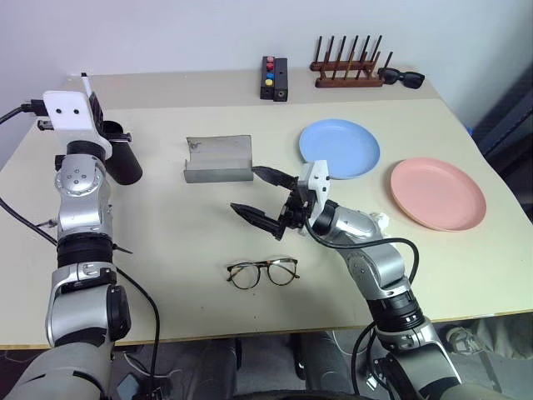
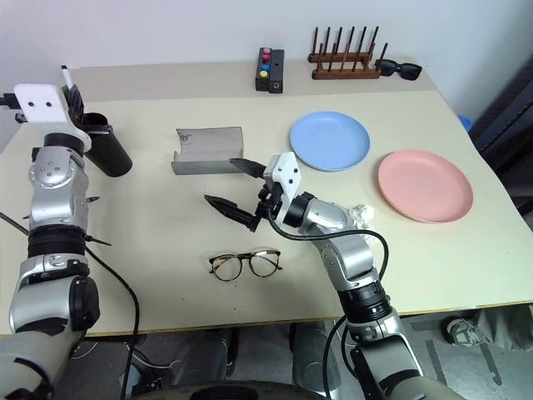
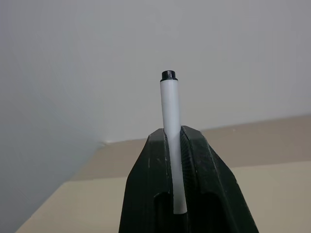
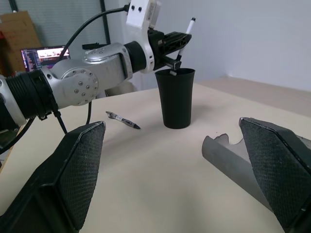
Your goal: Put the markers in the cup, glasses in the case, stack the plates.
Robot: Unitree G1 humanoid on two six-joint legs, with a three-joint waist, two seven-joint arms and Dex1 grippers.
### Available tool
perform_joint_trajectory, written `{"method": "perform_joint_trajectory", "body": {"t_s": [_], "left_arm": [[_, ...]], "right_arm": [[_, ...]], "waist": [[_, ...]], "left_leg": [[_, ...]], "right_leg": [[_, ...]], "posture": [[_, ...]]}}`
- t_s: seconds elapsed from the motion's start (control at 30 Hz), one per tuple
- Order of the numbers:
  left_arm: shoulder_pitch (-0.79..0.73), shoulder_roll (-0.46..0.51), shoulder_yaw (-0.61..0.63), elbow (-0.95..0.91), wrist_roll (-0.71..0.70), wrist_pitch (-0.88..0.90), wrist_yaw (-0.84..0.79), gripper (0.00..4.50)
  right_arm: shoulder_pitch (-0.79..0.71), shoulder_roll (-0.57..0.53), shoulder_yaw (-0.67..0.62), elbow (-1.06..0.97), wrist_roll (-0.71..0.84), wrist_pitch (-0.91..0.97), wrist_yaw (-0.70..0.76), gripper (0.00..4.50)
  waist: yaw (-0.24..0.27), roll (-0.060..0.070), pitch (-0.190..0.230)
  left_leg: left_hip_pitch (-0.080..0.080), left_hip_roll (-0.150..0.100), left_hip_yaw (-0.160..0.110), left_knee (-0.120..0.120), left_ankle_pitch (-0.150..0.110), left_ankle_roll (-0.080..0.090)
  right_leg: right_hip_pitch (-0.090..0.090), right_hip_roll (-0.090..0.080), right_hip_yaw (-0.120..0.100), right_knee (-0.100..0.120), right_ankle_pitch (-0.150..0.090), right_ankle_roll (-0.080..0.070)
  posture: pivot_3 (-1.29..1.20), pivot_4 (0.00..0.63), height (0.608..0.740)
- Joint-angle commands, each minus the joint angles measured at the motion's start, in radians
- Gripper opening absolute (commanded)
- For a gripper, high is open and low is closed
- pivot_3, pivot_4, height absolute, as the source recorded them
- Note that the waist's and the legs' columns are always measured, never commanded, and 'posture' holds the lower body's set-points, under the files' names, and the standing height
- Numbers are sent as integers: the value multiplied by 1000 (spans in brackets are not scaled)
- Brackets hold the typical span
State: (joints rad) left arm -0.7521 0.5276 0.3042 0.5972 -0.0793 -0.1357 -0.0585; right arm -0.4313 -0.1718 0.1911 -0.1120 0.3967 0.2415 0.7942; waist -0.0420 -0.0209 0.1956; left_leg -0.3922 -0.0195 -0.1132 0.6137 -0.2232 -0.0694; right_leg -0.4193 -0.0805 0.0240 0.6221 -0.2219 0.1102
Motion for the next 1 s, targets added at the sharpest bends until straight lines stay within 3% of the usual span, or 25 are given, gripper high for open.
{"method": "perform_joint_trajectory", "body": {"t_s": [0.03, 0.07, 0.4, 0.5, 0.6, 0.7, 0.83, 1.0], "left_arm": [[1, 12, 18, -37, -7, -2, 17, 1550], [1, 12, 17, -38, -6, -1, 19, 2037], [2, 7, 21, -57, -21, 8, 18, 2037], [3, 32, 65, -110, -102, 60, -43, 2037], [38, 96, 137, -192, -190, 144, -110, 2861], [95, 162, 212, -241, -193, 233, -48, 4356], [187, 201, 280, -273, -167, 408, 76, 4472], [233, 142, 329, -364, -211, 715, 207, 4472]], "right_arm": [[-17, 13, -8, -38, 17, -19, 1, 4500], [-17, 13, -8, -37, 17, -19, 1, 4500], [-13, 12, -6, -44, 18, -17, 0, 4500], [-10, 12, -6, -48, 17, -16, -2, 4500], [-5, 12, -7, -55, 16, -15, -7, 4500], [-1, 10, -9, -56, 17, -14, -10, 4500], [-3, 13, -6, -50, 19, -14, -6, 4500], [-10, 19, 1, -39, 21, -15, 7, 4500]], "waist": [[0, 0, 0], [0, 0, 0], [0, 0, 0], [-1, 0, 0], [-9, 0, 0], [-17, 0, 0], [-15, 0, 0], [4, -2, -1]], "left_leg": [[0, 0, 0, 0, 0, 0], [0, 0, 0, 0, 0, 0], [0, 0, 0, 0, 0, 0], [0, 0, 0, 0, 0, 0], [0, 0, 0, 0, 0, 0], [0, 0, 0, 0, 0, 0], [1, 0, 0, 0, 0, 0], [1, 0, -1, 1, 1, -1]], "right_leg": [[0, 0, 0, 0, 0, 0], [0, 0, 0, 0, 0, 0], [0, 0, 0, 1, 0, 0], [0, 0, 0, 1, 0, 0], [-1, 0, 0, 2, 0, 0], [-4, 0, 1, 6, 0, 0], [-4, 0, 1, 8, 0, 0], [-2, 0, 1, 8, 0, 0]], "posture": [[0, 150, 740], [0, 150, 740], [0, 150, 740], [0, 150, 740], [0, 150, 740], [0, 150, 740], [0, 150, 740], [0, 150, 740]]}}
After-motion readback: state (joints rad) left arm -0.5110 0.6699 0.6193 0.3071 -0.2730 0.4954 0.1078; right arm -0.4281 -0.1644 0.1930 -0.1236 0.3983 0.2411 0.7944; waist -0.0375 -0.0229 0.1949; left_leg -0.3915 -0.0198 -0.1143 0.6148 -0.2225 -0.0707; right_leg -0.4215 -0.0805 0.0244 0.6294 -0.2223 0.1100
